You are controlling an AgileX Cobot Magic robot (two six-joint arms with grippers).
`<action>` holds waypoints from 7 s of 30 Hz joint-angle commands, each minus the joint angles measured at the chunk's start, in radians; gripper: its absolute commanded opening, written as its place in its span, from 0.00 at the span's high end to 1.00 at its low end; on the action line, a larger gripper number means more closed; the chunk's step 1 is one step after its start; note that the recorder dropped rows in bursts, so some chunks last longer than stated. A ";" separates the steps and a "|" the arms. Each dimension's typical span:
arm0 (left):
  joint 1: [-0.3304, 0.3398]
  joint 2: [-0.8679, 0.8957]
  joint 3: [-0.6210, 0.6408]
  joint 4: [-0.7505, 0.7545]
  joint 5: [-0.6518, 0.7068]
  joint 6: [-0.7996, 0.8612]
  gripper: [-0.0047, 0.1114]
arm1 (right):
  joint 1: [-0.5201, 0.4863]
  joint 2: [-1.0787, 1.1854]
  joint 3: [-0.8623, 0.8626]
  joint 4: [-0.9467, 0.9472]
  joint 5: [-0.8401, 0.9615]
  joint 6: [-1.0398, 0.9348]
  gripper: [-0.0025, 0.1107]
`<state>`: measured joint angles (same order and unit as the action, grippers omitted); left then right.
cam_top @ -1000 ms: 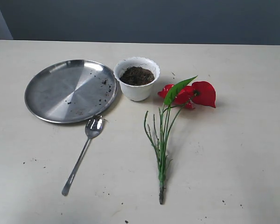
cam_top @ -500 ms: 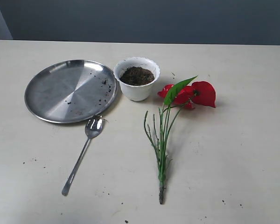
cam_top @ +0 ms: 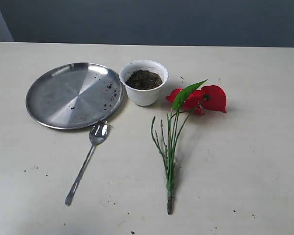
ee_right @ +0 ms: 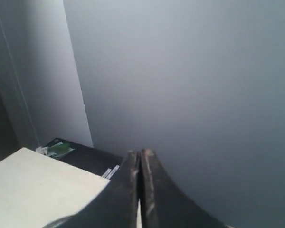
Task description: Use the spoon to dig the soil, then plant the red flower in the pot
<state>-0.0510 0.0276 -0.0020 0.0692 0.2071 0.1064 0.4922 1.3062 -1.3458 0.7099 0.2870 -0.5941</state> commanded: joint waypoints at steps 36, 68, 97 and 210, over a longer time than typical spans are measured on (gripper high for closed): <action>-0.002 -0.004 0.002 0.001 -0.007 -0.005 0.96 | 0.654 0.874 -0.301 -0.631 0.429 1.286 0.54; -0.002 -0.004 0.002 0.001 -0.006 -0.005 0.96 | 0.667 1.030 -0.304 -0.420 0.596 1.358 0.54; -0.002 -0.004 0.002 0.001 -0.006 -0.005 0.96 | 0.663 1.016 -0.465 -0.593 0.547 1.304 0.54; -0.002 -0.004 0.002 0.001 -0.005 -0.005 0.96 | 0.592 0.774 -0.465 -1.893 0.896 0.182 0.98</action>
<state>-0.0510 0.0276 -0.0020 0.0692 0.2071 0.1064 1.1029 2.0637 -1.8114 -1.1382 1.1966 -0.2509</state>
